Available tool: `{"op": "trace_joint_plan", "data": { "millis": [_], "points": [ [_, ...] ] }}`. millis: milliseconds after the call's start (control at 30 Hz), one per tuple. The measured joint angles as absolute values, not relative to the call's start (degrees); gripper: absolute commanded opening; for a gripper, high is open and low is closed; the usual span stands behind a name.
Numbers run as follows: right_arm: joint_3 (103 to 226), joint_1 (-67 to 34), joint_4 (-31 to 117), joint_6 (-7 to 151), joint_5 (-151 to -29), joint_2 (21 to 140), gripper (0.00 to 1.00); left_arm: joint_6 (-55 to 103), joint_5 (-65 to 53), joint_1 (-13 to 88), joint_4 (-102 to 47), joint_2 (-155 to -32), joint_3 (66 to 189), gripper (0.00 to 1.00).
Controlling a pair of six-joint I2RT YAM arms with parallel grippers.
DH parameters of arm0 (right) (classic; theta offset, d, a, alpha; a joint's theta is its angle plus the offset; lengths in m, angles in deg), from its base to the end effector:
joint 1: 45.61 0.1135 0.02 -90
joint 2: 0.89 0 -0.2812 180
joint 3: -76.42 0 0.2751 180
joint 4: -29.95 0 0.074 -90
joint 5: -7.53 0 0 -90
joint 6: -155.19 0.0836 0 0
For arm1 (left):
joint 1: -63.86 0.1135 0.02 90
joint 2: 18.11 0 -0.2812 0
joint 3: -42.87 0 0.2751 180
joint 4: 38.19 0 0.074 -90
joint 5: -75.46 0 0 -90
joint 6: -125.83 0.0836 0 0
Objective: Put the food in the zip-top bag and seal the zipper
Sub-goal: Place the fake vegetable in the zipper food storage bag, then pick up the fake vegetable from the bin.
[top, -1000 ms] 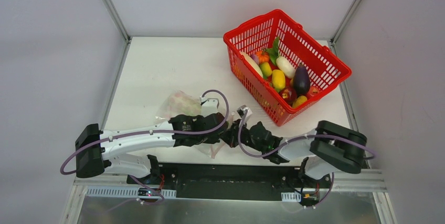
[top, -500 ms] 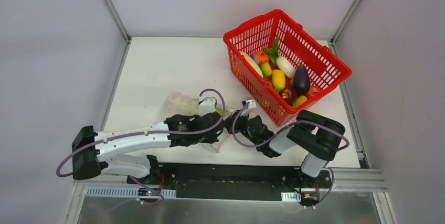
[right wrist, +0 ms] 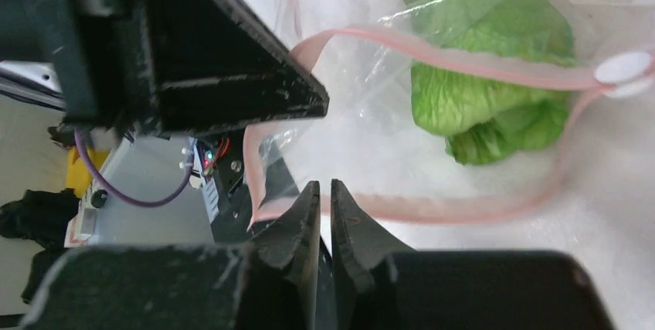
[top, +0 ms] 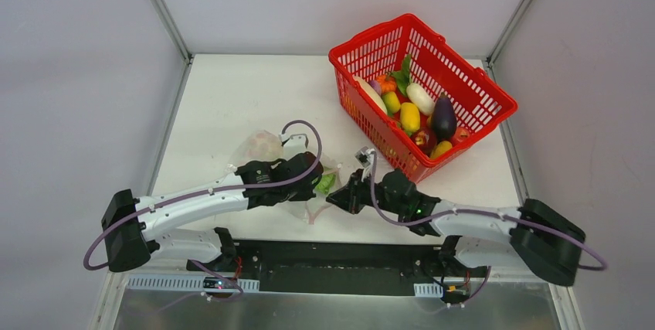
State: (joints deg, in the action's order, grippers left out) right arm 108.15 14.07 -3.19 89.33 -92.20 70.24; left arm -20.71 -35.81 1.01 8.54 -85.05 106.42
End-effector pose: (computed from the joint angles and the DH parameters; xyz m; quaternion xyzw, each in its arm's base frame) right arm 0.1378 0.2636 0.1879 -0.2804 0.6893 0.4912 0.4527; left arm 0.1556 -0.2370 0.2394 -0.0120 0.9260 -0.2018 0.3189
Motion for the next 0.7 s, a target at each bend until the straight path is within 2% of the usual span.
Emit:
{"op": "trace_joint_plan", "data": {
  "millis": [133,200,233,333,367,467,567,633,700],
  "points": [
    [108.3,14.1,14.0,85.8,-92.4,55.8,0.12,-20.5,-34.5,1.7,8.1,-85.0,106.4,0.0],
    [109.0,14.1,21.9,84.9,-92.3,48.4,0.24,-20.5,-34.1,1.7,8.0,-85.4,106.6,0.0],
    [110.2,14.1,26.5,84.2,-90.7,44.5,0.25,-20.5,-33.8,1.7,7.9,-85.9,106.7,0.0],
    [117.2,14.1,37.4,80.9,-82.9,36.6,0.08,-20.1,-32.1,1.7,7.7,-88.8,107.7,0.0],
    [120.3,14.0,39.8,79.5,-79.7,35.6,0.07,-20.0,-31.4,1.7,7.6,-89.9,108.2,0.0],
    [131.3,12.8,45.0,74.7,-68.9,36.5,0.07,-18.9,-29.8,1.7,7.7,-92.5,110.5,0.0],
    [142.2,8.5,48.0,69.4,-60.6,42.6,0.08,-17.9,-29.5,1.7,8.2,-94.5,113.8,0.0],
    [147.1,3.3,49.3,67.5,-59.5,47.5,0.1,-17.3,-29.5,1.7,8.5,-95.0,115.3,0.0],
    [150.7,-5.1,51.0,67.8,-61.9,52.7,0.18,-17.1,-29.5,1.7,8.8,-95.4,116.1,0.0]
  ]
}}
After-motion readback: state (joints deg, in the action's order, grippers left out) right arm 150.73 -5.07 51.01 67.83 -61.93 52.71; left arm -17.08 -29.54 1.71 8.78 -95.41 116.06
